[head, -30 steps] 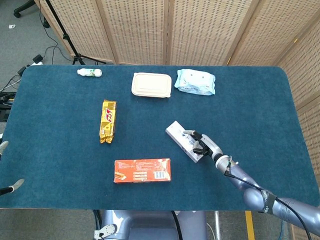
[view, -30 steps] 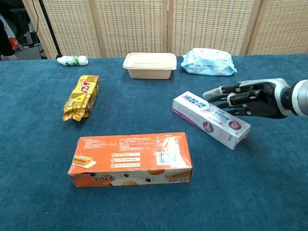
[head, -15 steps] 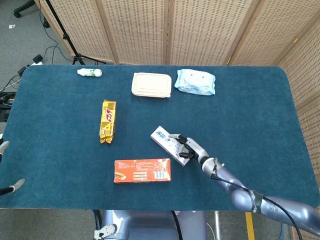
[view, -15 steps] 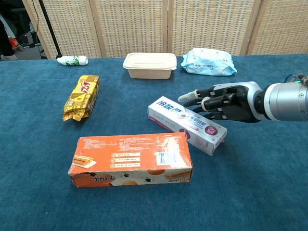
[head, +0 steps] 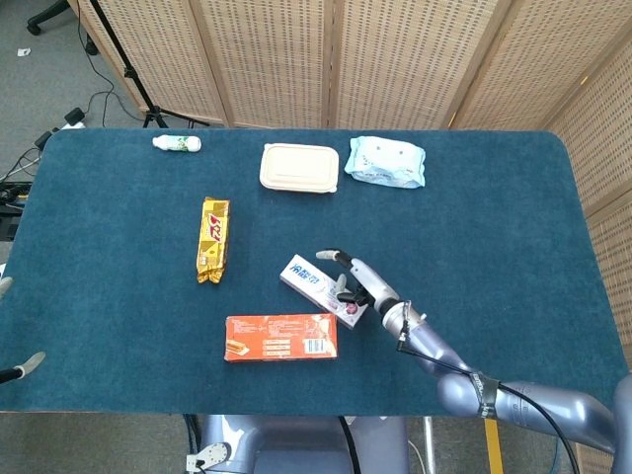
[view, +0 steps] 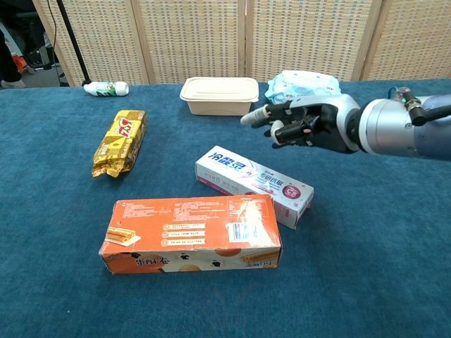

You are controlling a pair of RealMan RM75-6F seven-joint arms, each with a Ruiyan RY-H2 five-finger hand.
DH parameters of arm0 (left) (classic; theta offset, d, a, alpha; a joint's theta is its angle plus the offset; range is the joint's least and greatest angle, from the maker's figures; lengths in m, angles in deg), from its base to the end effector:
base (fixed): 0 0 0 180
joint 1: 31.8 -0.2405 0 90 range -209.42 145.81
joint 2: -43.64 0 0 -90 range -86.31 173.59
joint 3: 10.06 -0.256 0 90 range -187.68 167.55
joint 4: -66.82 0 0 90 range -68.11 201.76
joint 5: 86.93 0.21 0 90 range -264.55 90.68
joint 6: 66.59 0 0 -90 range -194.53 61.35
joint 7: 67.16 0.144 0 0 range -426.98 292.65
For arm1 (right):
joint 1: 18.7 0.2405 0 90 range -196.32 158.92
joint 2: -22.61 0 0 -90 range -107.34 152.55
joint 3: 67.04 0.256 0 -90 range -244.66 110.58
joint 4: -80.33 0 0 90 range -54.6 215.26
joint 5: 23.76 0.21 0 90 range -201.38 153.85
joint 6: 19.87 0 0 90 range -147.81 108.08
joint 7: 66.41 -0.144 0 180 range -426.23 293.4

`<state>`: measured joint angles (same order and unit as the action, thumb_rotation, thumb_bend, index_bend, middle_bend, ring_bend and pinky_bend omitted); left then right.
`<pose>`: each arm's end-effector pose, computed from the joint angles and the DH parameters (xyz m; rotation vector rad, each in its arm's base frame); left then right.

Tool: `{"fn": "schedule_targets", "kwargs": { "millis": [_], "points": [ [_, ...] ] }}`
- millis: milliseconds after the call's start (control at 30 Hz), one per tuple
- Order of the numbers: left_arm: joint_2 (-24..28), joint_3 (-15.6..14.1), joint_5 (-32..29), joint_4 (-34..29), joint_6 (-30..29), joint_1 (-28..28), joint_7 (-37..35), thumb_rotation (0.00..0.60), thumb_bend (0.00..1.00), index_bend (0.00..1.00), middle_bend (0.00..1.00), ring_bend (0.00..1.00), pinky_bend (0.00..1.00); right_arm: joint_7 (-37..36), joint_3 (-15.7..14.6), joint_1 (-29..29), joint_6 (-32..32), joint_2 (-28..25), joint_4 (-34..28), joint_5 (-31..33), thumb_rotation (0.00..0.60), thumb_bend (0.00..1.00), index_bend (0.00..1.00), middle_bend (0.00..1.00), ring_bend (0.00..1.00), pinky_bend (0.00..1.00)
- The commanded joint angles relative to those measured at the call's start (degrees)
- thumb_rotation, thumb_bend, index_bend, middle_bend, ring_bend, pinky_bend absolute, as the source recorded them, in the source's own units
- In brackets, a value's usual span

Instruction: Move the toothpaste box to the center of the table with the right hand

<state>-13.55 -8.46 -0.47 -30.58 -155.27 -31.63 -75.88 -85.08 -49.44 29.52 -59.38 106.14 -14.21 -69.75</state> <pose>-0.3121 0.1505 0.1938 -1.2792 -1.0025 -0.9682 -0.0963 -0.3496 -0.0145 1.5070 -2.0280 1.2071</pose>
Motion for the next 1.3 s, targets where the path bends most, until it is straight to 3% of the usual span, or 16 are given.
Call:
{"fn": "schedule_targets", "kwargs": {
  "millis": [33, 100, 233, 467, 667, 867, 1300],
  "points": [
    [0.0, -0.1, 0.1, -0.1, 0.1, 0.1, 0.4, 0.6, 0.0, 0.0, 0.0, 0.0, 0.0, 10.6, -3.5, -2.5, -9.9, -4.3, -1.3, -12.5, 0.6, 0.07, 0.0, 0.0, 0.0, 0.06],
    [0.0, -0.2, 0.4, -0.1, 0.1, 0.1, 0.6, 0.6, 0.0, 0.0, 0.0, 0.0, 0.0, 15.0, -5.7, -3.8, -13.3, -6.2, -1.9, -16.9, 0.6, 0.0, 0.0, 0.0, 0.0, 0.06],
    [-0.1, -0.3, 0.6, -0.1, -0.1, 0.0, 1.2, 0.6, 0.0, 0.0, 0.0, 0.0, 0.0, 22.0, -10.3, -7.3, -18.8, -10.5, -2.5, -24.4, 0.6, 0.0, 0.0, 0.0, 0.0, 0.06],
    [-0.5, -0.2, 0.6, -0.4, -0.1, 0.1, 2.8, 0.6, 0.0, 0.0, 0.0, 0.0, 0.0, 24.8, -15.9, -13.0, -26.8, -12.5, 0.5, -35.3, 0.6, 0.0, 0.0, 0.0, 0.0, 0.06],
    [-0.8, -0.2, 0.2, -0.9, 0.7, 0.5, 4.2, 0.6, 0.0, 0.0, 0.0, 0.0, 0.0, 20.9, -17.2, -13.1, -27.0, -7.8, 8.9, -40.6, 0.6, 0.0, 0.0, 0.0, 0.0, 0.06],
    [-0.8, 0.1, -0.8, -1.2, 1.4, 0.8, 4.6, 0.6, 0.0, 0.0, 0.0, 0.0, 0.0, 18.5, -17.6, -12.2, -25.4, -2.3, 13.3, -43.0, 0.6, 0.0, 0.0, 0.0, 0.0, 0.06],
    [-0.2, 0.6, -3.0, -1.2, 3.6, 1.6, 3.5, 0.6, 0.0, 0.0, 0.0, 0.0, 0.0, 20.0, -15.3, -8.7, -19.1, 6.9, 20.3, -41.4, 0.6, 0.0, 0.0, 0.0, 0.0, 0.06]
  ]
}}
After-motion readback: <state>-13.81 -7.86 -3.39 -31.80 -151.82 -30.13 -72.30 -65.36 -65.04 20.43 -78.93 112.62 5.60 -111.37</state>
